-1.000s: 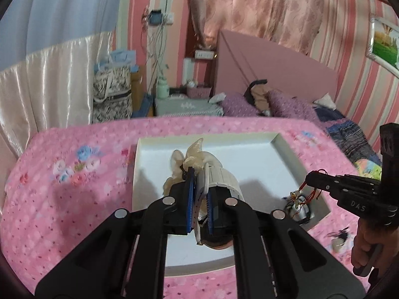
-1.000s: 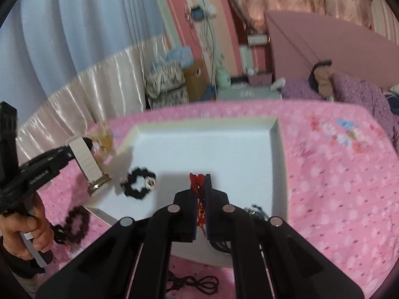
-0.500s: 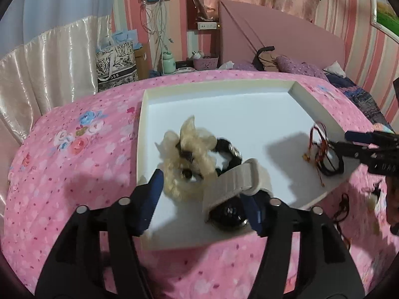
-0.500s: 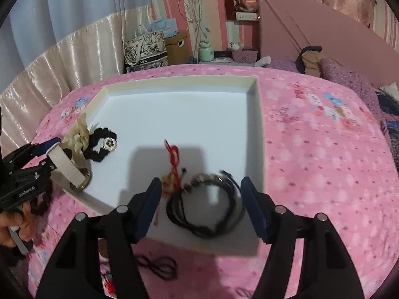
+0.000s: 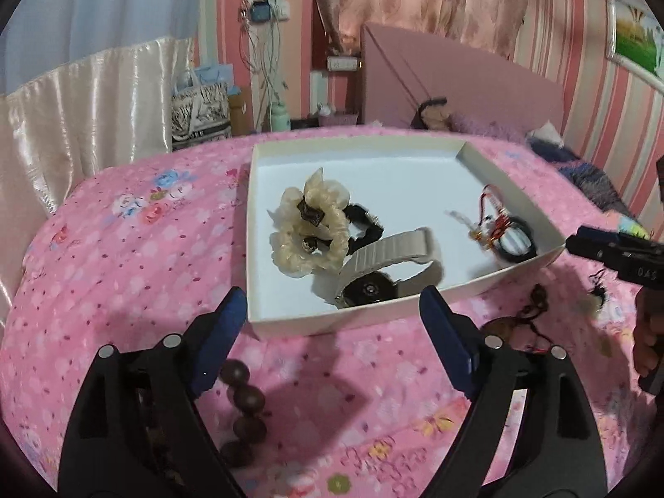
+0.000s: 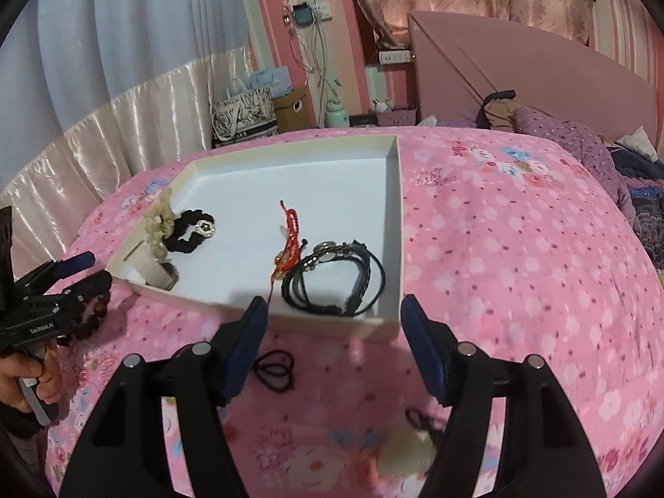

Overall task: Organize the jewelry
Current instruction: 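Lift both tools away from the tray, then move left tool to the black claw clip while right tool moves to the black cord necklace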

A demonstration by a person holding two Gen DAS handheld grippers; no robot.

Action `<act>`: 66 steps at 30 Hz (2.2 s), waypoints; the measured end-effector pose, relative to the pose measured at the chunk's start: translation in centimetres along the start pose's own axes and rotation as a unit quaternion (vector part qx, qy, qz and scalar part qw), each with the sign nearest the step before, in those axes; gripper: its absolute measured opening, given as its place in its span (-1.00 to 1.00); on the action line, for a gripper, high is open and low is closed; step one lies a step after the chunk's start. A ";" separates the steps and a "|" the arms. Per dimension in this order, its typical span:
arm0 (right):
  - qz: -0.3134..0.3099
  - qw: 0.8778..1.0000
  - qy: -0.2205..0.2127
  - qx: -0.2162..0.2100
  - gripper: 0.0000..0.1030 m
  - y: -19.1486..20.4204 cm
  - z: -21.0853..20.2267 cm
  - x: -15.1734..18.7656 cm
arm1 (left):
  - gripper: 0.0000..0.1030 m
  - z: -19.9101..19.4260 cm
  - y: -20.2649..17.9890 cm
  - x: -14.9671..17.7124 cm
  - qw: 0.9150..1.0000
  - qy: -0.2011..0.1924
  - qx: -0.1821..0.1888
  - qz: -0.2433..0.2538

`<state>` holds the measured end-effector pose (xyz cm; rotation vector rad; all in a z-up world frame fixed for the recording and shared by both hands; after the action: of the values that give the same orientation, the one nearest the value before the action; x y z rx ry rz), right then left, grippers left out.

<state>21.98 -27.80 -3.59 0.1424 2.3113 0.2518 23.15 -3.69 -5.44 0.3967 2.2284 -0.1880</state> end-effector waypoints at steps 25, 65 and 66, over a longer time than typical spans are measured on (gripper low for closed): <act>0.087 0.988 -0.083 0.092 0.30 -13.5 -10.5 3.3 | 0.78 -11.5 12.7 7.2 0.988 -0.074 -0.101 -0.090; 0.041 0.996 -0.043 0.073 0.30 -7.8 -6.0 6.1 | 0.87 -9.5 10.7 8.6 0.991 -0.054 -0.106 -0.063; 0.038 0.996 -0.038 0.074 0.30 -7.6 -5.8 6.2 | 0.87 -9.5 10.7 8.6 0.991 -0.054 -0.106 -0.062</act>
<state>13.34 -34.91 -5.81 0.3095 2.2514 0.1109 14.82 10.74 -6.07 0.1302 2.1414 -0.0357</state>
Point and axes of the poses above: each gripper's, at about its wrist camera, not at the fingertips, and z roughly the way its jaws point, y to its left, x to its underside, the point moved 8 cm from there along z, roughly the way its jaws point, and after that the axes turned 3 degrees about z, right-handed, at the moved point
